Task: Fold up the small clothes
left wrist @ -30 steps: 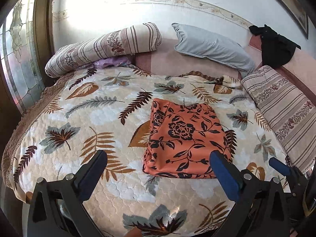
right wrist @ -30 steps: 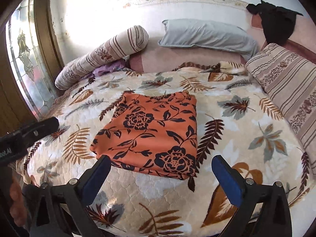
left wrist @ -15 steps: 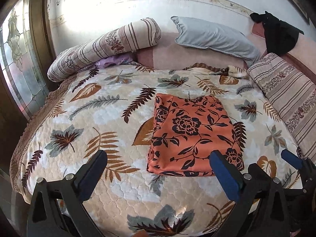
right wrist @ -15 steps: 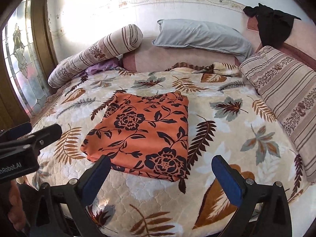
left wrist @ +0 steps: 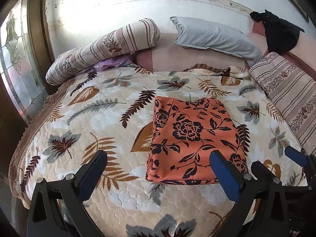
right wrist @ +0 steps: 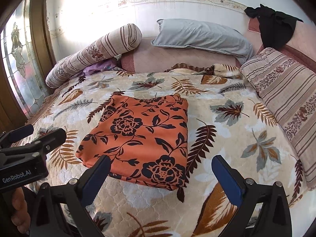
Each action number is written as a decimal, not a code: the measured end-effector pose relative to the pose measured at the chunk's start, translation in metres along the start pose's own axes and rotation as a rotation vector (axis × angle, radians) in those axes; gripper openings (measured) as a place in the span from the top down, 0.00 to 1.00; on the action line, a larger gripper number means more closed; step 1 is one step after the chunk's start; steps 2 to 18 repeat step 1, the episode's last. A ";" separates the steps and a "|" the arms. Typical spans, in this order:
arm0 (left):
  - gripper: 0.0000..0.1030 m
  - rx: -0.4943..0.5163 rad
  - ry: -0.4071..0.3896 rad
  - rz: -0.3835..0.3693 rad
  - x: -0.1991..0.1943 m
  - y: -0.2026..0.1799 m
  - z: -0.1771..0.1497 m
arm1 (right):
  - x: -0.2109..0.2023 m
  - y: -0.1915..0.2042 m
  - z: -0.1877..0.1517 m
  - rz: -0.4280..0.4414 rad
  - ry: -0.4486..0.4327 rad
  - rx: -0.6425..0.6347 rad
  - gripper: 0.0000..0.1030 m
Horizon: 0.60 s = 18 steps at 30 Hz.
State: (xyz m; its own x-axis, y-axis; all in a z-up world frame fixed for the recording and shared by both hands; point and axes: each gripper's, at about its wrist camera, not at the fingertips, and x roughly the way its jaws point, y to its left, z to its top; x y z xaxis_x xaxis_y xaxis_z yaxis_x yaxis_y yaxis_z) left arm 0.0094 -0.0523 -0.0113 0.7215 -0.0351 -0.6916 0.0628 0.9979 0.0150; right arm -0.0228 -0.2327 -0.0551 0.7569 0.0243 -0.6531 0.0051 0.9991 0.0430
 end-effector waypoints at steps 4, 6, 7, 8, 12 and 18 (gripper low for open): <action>0.00 -0.002 0.004 -0.003 0.002 0.001 0.001 | 0.001 0.000 0.001 0.001 0.001 0.001 0.00; 0.00 -0.002 0.004 -0.003 0.002 0.001 0.001 | 0.001 0.000 0.001 0.001 0.001 0.001 0.00; 0.00 -0.002 0.004 -0.003 0.002 0.001 0.001 | 0.001 0.000 0.001 0.001 0.001 0.001 0.00; 0.00 -0.002 0.004 -0.003 0.002 0.001 0.001 | 0.001 0.000 0.001 0.001 0.001 0.001 0.00; 0.00 -0.002 0.004 -0.003 0.002 0.001 0.001 | 0.001 0.000 0.001 0.001 0.001 0.001 0.00; 0.00 -0.002 0.004 -0.003 0.002 0.001 0.001 | 0.001 0.000 0.001 0.001 0.001 0.001 0.00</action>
